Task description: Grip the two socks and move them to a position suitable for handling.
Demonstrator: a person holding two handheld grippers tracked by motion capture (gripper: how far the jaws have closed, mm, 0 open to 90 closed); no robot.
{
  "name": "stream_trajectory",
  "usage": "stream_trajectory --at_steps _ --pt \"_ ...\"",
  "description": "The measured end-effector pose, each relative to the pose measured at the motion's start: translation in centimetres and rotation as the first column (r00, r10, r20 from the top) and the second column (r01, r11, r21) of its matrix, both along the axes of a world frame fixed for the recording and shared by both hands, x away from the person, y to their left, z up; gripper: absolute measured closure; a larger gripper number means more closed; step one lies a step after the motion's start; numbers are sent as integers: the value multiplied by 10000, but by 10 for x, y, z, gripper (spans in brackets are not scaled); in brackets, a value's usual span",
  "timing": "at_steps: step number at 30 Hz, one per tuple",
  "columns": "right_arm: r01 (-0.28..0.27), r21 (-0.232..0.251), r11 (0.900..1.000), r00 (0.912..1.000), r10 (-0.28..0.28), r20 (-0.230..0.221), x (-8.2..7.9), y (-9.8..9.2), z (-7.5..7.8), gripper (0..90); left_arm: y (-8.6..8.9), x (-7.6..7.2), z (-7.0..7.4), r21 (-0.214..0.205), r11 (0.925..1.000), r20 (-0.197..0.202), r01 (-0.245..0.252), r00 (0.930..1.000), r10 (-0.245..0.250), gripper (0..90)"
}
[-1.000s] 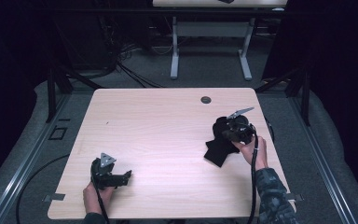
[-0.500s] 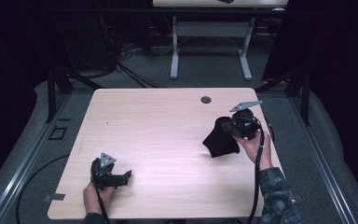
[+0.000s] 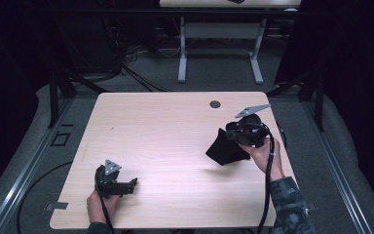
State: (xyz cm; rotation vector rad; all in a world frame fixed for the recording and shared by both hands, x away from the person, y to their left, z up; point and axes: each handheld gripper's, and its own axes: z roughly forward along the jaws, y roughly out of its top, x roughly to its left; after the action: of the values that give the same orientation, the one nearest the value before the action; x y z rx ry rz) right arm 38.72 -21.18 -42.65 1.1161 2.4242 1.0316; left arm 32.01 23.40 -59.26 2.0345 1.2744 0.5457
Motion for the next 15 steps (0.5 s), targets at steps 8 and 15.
stream_trajectory --at_steps 8,15 --pt "-644 415 9971 9979 643 31 -14 18 12 877 0 0 0 -2 10000 1 -1 10000 1 45" --pt "-1450 678 9871 9894 1446 108 -31 40 20 876 0 0 0 2 10000 1 2 10000 -2 46"
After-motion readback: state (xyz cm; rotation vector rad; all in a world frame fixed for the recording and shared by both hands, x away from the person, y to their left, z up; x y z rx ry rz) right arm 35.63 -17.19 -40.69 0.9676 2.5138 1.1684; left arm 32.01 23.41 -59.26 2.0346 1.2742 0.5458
